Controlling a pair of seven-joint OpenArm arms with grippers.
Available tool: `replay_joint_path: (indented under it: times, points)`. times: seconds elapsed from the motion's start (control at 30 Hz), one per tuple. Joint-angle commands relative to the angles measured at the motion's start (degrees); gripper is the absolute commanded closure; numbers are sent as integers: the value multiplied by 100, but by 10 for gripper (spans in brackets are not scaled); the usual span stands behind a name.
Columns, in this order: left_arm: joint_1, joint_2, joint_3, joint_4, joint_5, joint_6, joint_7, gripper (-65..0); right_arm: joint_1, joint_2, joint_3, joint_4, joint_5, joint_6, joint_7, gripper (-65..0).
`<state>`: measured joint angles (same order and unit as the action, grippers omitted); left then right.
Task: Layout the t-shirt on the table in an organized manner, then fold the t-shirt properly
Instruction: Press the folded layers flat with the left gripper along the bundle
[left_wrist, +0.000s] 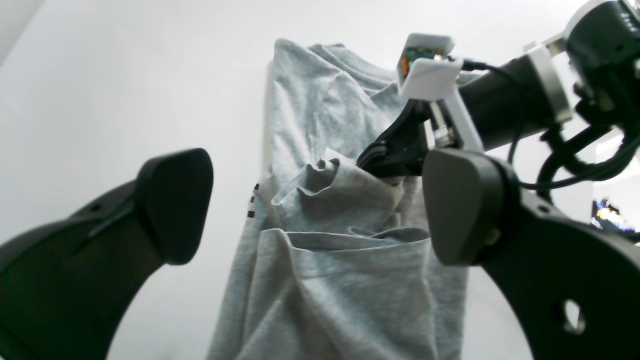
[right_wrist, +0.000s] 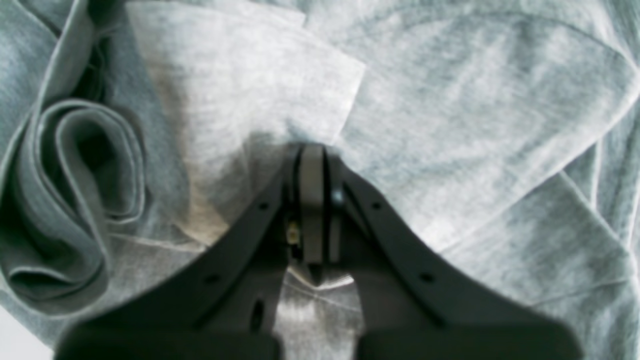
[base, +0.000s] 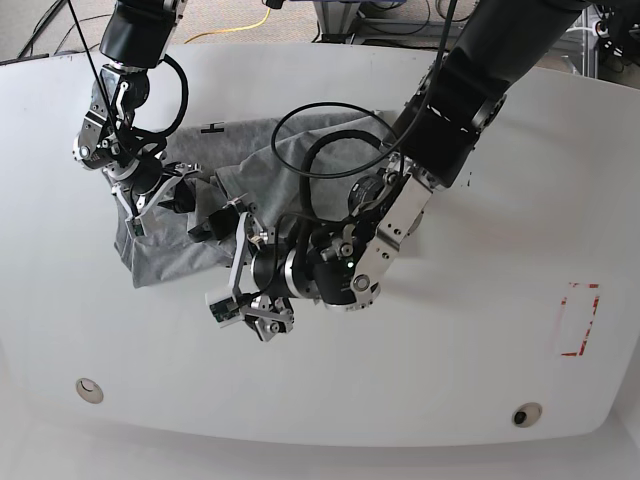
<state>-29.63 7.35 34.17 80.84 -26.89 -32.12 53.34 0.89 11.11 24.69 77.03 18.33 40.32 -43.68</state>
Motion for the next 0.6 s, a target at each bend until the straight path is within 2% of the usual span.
replay_joint_path:
  times: [0.0,0.1,0.33,0.53,0.57]
  points:
    - [171,-300,-37,281,-40,-10,-20,-650,4,53,-12,11,-193,-32,-225,-13]
    - [462,-643,-116,483,-40,-10,-134,-650,4,62,-12,2,-193,-32,-225,-13]
    - [1103,-1109,-468,800,-31,-10,-644,-650,-14,45,-12,2,-202,-32,-225,-13]
    - [1402,-1197,-503,765,-14,25,-943,-293,-23,36,-12,2,-211,-32,-225,-13]
    - [1420,-1197,-494,747,-14,25,-943,-254,-23,36,-12,2,-211,-32,-225,-13]
